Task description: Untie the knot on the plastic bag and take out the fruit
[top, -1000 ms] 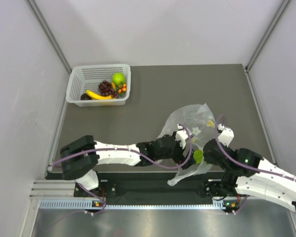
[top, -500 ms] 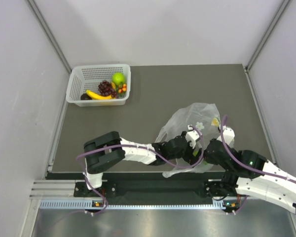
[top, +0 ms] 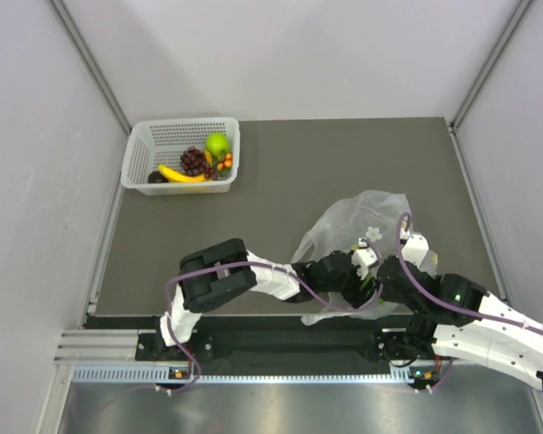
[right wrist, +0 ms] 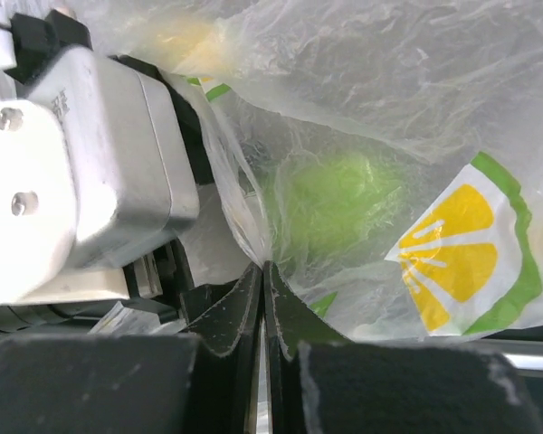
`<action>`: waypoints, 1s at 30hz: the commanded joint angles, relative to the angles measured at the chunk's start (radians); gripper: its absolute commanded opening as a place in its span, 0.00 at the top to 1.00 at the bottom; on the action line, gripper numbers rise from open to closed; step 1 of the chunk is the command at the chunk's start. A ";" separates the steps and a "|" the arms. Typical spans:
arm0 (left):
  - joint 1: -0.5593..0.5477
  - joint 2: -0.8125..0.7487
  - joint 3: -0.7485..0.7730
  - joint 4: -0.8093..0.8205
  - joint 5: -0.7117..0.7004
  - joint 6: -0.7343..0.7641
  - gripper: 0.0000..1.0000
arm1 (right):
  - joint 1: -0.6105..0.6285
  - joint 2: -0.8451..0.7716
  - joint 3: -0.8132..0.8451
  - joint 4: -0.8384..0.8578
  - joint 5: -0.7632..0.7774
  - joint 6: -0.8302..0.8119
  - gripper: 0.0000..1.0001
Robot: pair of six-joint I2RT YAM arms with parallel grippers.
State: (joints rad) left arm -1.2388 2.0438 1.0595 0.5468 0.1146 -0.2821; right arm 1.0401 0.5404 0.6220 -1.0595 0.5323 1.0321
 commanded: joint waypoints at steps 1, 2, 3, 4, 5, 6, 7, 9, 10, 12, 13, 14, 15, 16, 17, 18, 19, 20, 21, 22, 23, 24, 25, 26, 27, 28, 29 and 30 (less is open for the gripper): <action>-0.017 0.038 0.028 0.031 0.020 0.017 0.31 | 0.011 0.018 0.021 0.144 -0.018 0.010 1.00; -0.016 0.032 0.027 0.033 0.011 0.020 0.40 | 0.011 0.016 0.021 0.144 -0.017 0.006 1.00; -0.016 0.024 0.016 0.031 0.004 0.021 0.62 | 0.009 0.016 0.019 0.144 -0.015 0.006 1.00; -0.016 0.015 0.007 0.036 0.000 0.023 0.75 | 0.011 0.013 0.018 0.144 -0.014 0.006 1.00; -0.016 -0.011 -0.003 0.041 -0.021 0.027 0.89 | 0.011 0.012 0.016 0.145 -0.012 0.008 1.00; -0.017 -0.028 -0.025 0.041 -0.035 0.026 1.00 | 0.011 0.010 0.015 0.144 -0.009 0.008 1.00; -0.016 -0.046 -0.038 0.038 -0.050 0.027 1.00 | 0.012 0.012 0.016 0.144 -0.006 0.006 1.00; -0.016 -0.118 -0.076 0.019 -0.081 0.043 1.00 | 0.011 0.016 0.018 0.144 -0.005 0.006 1.00; -0.016 -0.146 -0.090 -0.013 -0.093 0.044 1.00 | 0.009 0.020 0.019 0.144 0.000 0.003 1.00; -0.017 -0.280 -0.134 -0.089 -0.167 0.041 1.00 | 0.009 0.033 0.022 0.148 0.009 -0.001 1.00; -0.017 -0.281 -0.148 -0.090 -0.190 0.041 1.00 | 0.009 0.036 0.022 0.150 0.012 -0.001 1.00; -0.016 -0.354 -0.176 -0.158 -0.244 0.037 1.00 | 0.009 0.044 0.022 0.161 0.018 -0.004 1.00; -0.017 -0.394 -0.188 -0.191 -0.266 0.032 1.00 | 0.008 0.050 0.021 0.168 0.020 -0.006 1.00; -0.016 -0.434 -0.200 -0.223 -0.288 0.026 1.00 | 0.000 0.055 0.021 0.177 0.026 -0.010 1.00; -0.016 -0.508 -0.211 -0.295 -0.303 0.018 1.00 | -0.005 0.061 0.021 0.187 0.026 -0.020 1.00; -0.016 -0.543 -0.226 -0.327 -0.325 0.012 1.00 | -0.011 0.078 0.021 0.213 0.026 -0.029 1.00; -0.016 -0.610 -0.234 -0.364 -0.329 0.000 1.00 | -0.031 0.087 0.021 0.231 0.018 -0.055 1.00; -0.016 -0.641 -0.239 -0.396 -0.335 -0.008 1.00 | -0.043 0.098 0.021 0.252 0.009 -0.069 1.00; -0.016 -0.672 -0.245 -0.460 -0.342 -0.012 1.00 | -0.057 0.125 0.021 0.295 -0.001 -0.087 1.00; -0.016 -0.703 -0.247 -0.493 -0.354 -0.020 1.00 | -0.095 0.141 0.021 0.323 -0.033 -0.128 1.00; -0.016 -0.759 -0.248 -0.527 -0.365 -0.038 1.00 | -0.115 0.157 0.021 0.348 -0.052 -0.151 1.00; -0.016 -0.790 -0.247 -0.613 -0.386 -0.054 1.00 | -0.138 0.189 0.022 0.371 -0.067 -0.171 1.00; -0.017 -0.845 -0.248 -0.645 -0.445 -0.072 1.00 | -0.190 0.207 0.024 0.424 -0.109 -0.216 1.00; -0.016 -0.875 -0.244 -0.689 -0.478 -0.083 1.00 | -0.218 0.239 0.027 0.446 -0.133 -0.237 1.00; -0.017 -0.904 -0.242 -0.749 -0.522 -0.097 1.00 | -0.280 0.254 0.028 0.472 -0.152 -0.260 1.00; -0.014 -0.959 -0.240 -0.781 -0.583 -0.110 1.00 | -0.308 0.269 0.031 0.510 -0.190 -0.297 1.00; -0.013 -0.984 -0.234 -0.801 -0.696 -0.112 1.00 | -0.333 0.285 0.041 0.527 -0.208 -0.314 1.00; -0.004 -1.005 -0.230 -0.814 -0.758 -0.103 1.00 | -0.353 0.317 0.047 0.541 -0.222 -0.329 1.00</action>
State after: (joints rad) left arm -1.2526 1.1187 0.8276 -0.1268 -0.3901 -0.3500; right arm 0.7509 0.8162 0.6224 -0.6609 0.3973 0.8131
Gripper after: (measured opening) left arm 0.580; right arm 0.006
